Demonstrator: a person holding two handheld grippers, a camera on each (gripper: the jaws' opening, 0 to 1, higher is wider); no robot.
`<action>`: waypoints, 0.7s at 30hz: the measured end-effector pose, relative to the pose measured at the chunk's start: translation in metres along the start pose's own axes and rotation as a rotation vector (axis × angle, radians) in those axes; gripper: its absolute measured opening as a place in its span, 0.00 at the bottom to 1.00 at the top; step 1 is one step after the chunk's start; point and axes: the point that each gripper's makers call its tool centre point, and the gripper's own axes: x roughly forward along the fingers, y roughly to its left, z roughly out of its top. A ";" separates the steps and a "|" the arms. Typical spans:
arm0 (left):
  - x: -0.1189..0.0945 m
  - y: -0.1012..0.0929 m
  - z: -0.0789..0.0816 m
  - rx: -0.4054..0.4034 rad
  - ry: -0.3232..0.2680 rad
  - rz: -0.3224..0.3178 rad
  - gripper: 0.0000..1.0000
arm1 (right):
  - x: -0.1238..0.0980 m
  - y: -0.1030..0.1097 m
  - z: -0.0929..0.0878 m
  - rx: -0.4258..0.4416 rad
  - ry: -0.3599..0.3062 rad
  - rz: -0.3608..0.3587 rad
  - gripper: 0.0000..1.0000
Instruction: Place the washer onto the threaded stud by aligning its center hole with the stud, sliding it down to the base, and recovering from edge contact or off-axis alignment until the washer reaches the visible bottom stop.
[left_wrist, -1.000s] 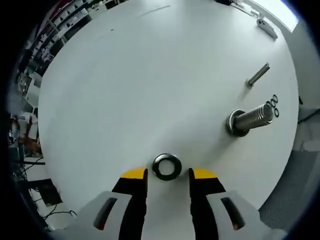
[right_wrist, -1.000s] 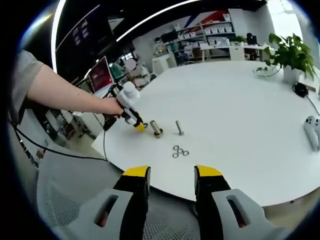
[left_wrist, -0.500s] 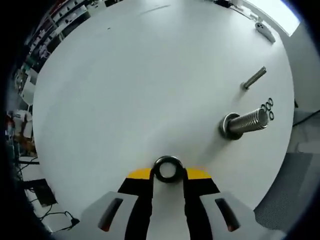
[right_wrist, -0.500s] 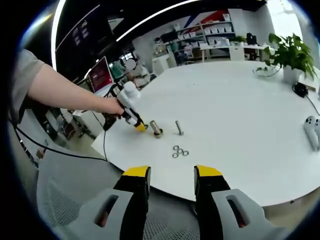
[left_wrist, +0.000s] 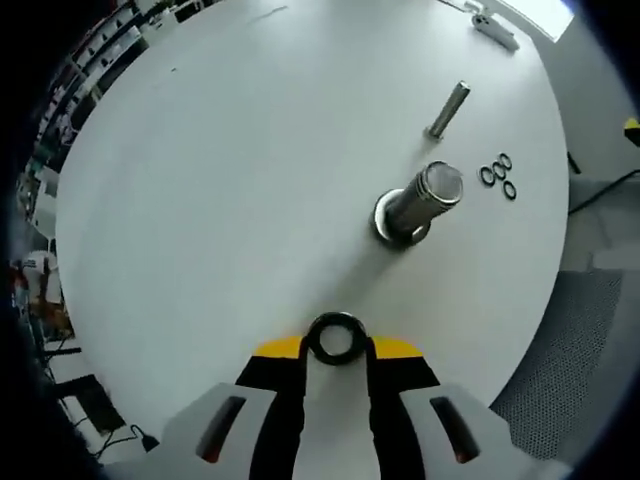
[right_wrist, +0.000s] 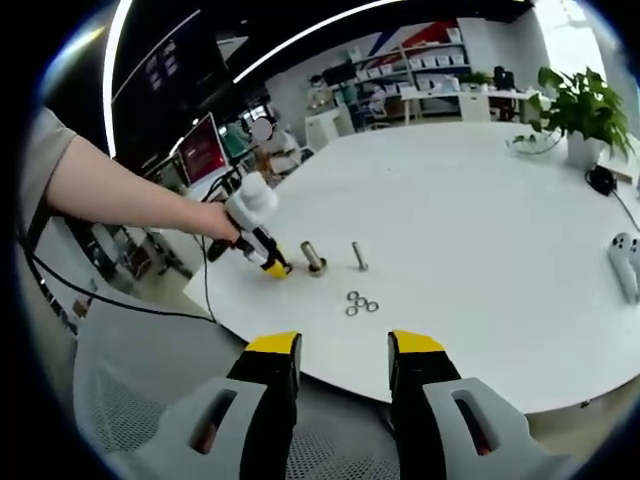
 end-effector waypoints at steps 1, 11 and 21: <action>0.000 -0.005 -0.001 0.012 -0.006 0.004 0.21 | 0.000 0.000 0.000 -0.001 0.000 0.001 0.37; 0.000 -0.022 -0.004 0.011 0.013 -0.005 0.32 | 0.000 0.001 0.001 -0.001 -0.010 0.005 0.37; 0.000 -0.016 -0.002 -0.061 -0.029 0.004 0.26 | 0.000 0.001 0.001 -0.006 -0.009 0.008 0.37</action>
